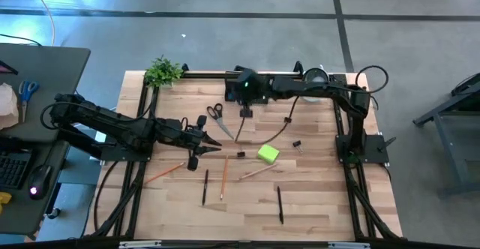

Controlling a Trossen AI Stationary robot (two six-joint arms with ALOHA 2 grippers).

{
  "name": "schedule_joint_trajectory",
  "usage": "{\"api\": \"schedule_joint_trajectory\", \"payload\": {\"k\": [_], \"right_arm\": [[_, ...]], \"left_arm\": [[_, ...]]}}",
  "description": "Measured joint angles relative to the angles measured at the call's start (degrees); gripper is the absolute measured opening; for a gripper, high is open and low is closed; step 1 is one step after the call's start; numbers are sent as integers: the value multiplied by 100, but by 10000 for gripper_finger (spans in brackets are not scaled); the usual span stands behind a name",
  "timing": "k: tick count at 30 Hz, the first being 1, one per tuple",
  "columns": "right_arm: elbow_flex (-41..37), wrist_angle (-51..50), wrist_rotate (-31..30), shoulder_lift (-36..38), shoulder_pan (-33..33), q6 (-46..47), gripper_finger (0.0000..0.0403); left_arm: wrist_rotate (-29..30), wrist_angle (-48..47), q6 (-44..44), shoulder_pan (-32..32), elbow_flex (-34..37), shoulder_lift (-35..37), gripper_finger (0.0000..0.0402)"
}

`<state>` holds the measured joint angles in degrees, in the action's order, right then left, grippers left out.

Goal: Pick and place office supplies into organizer
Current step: Put the blue eraser into the black desk organizer, then put the black scissors into the black desk organizer

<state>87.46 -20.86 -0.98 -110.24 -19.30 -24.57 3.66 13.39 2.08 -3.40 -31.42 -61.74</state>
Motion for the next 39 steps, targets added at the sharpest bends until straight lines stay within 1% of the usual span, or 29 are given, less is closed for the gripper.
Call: {"api": "schedule_joint_trajectory", "payload": {"k": [4,9,15,19,23,32,34,37,39], "right_arm": [[-23,595,506,-67,-382,11,58],[-33,670,807,-153,-701,26,63],[-33,630,855,-254,-861,52,63],[-33,548,860,-279,-925,17,71],[-33,533,817,-293,-973,56,90],[-33,461,804,-293,-942,364,163],[-33,422,679,-293,-921,374,176],[67,-57,466,-289,-877,574,187],[191,-626,719,-280,-839,796,189]], "left_arm": [[0,4,51,0,-1,-2,53],[46,2,91,0,0,-2,53],[48,9,132,0,0,-2,53],[95,7,126,0,0,-2,53],[111,14,112,0,0,-2,53],[132,9,107,0,0,-2,53],[131,-30,65,0,0,-2,53],[132,-166,45,0,0,-2,53],[131,-279,42,0,0,-2,53]]}}
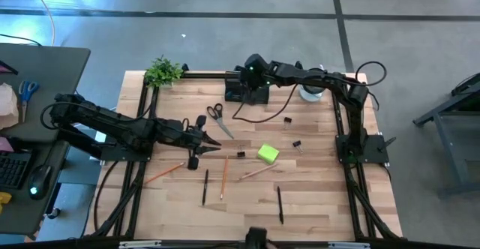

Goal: Pick and place office supplies into organizer
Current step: Put the black scissors into the black desk organizer

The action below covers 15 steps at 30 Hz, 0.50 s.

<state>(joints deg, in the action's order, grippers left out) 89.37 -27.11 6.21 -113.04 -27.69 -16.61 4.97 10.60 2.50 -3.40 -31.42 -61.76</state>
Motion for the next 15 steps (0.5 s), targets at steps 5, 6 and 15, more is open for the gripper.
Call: {"api": "schedule_joint_trajectory", "payload": {"k": [5,6,15], "right_arm": [[-2,-1197,965,16,300,433,183],[-55,-1327,1084,16,391,497,182],[-213,-2952,352,16,1355,1047,167]], "left_arm": [[24,7,0,0,0,0,53],[24,35,0,0,0,0,53],[-86,-14,-296,-15,0,0,53]]}}
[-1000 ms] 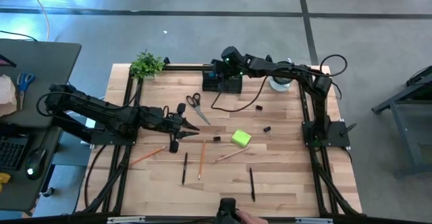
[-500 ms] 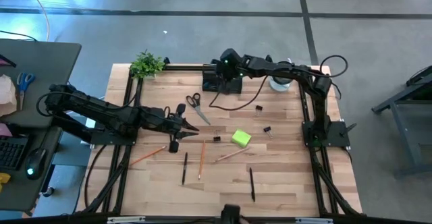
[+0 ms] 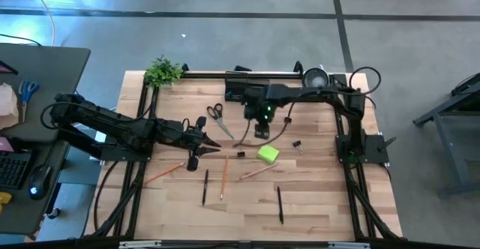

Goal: Pick and place office supplies into organizer
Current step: Put the black scissors into the black desk organizer

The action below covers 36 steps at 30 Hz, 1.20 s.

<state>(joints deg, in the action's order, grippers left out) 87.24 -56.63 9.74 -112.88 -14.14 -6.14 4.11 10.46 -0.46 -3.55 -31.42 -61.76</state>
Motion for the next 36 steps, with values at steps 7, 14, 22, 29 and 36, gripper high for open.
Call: {"api": "schedule_joint_trajectory", "payload": {"k": [7,14,22,29,36], "right_arm": [[-2,-881,-1145,8,475,117,153],[-171,-794,-1167,138,337,359,134],[-2124,130,-1423,1449,-361,1588,130],[-3634,1614,-1012,3154,-583,2546,130],[-4628,3603,-440,3987,-299,2732,130]], "left_arm": [[-1,194,-3,-6,0,0,53],[40,439,45,-213,281,0,53],[403,605,-3,-210,343,0,53],[441,559,-137,-210,343,0,53],[1396,380,17,-203,254,0,53]]}}
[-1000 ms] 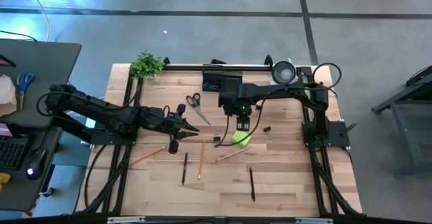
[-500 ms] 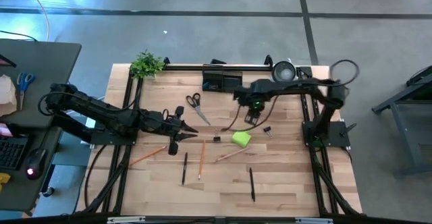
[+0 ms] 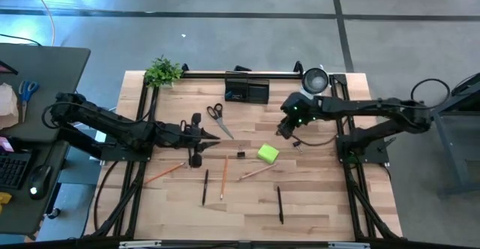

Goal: Pick and place office supplies into organizer
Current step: Put the black scissors into the black desk organizer

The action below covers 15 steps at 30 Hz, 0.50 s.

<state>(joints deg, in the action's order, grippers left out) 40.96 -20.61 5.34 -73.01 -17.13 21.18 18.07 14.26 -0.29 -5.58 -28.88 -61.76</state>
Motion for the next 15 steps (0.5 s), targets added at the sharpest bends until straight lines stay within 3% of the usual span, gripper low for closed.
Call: {"api": "schedule_joint_trajectory", "payload": {"k": [6,10,12,15], "right_arm": [[-348,1253,-192,-61,271,-216,130],[-350,1643,-418,-181,431,-603,130],[-351,1843,-575,-238,468,-912,130],[-349,2247,-786,-351,490,-1278,130]], "left_arm": [[164,-1498,-460,-7,-626,0,53],[993,-2726,-1293,3,-1027,0,53],[1299,-3129,-1593,140,-1205,0,53],[1303,-3413,-1811,603,-1312,-87,53]]}}
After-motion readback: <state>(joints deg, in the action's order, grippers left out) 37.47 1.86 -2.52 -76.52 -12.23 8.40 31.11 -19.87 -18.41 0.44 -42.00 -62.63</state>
